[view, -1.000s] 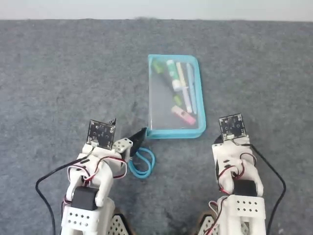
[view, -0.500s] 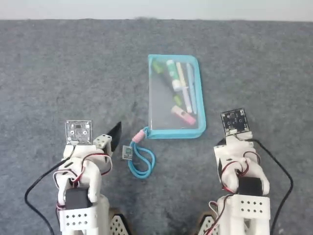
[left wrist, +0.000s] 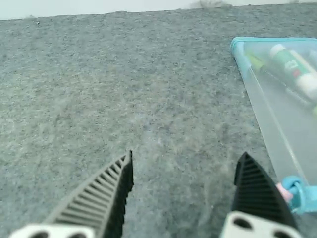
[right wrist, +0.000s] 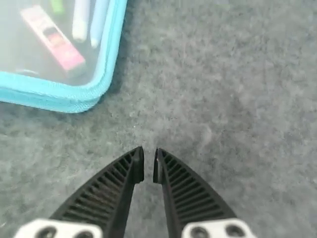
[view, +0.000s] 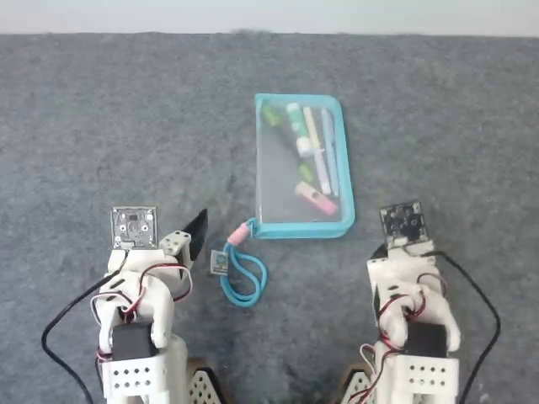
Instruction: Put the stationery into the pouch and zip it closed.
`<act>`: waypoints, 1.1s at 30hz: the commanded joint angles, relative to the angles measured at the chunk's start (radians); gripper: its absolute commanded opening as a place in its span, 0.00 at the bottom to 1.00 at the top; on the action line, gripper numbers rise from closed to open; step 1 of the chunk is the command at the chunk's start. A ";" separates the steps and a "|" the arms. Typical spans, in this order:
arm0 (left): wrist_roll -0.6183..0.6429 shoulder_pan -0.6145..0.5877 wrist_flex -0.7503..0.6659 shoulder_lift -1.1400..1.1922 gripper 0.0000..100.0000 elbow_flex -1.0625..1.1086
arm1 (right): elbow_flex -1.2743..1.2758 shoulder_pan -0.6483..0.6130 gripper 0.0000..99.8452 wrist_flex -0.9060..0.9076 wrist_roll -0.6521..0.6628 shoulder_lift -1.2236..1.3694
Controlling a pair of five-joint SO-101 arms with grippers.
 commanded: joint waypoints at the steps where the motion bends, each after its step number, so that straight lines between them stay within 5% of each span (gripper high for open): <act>1: 0.012 -0.006 -0.031 -0.023 0.31 -0.008 | 0.000 0.010 0.04 0.007 -0.008 -0.091; 15: 0.009 -0.006 0.083 -0.023 0.31 -0.008 | 0.025 0.010 0.04 0.311 -0.008 -0.079; 33: 0.008 -0.011 0.183 -0.023 0.31 -0.008 | 0.025 0.005 0.04 0.315 -0.009 -0.079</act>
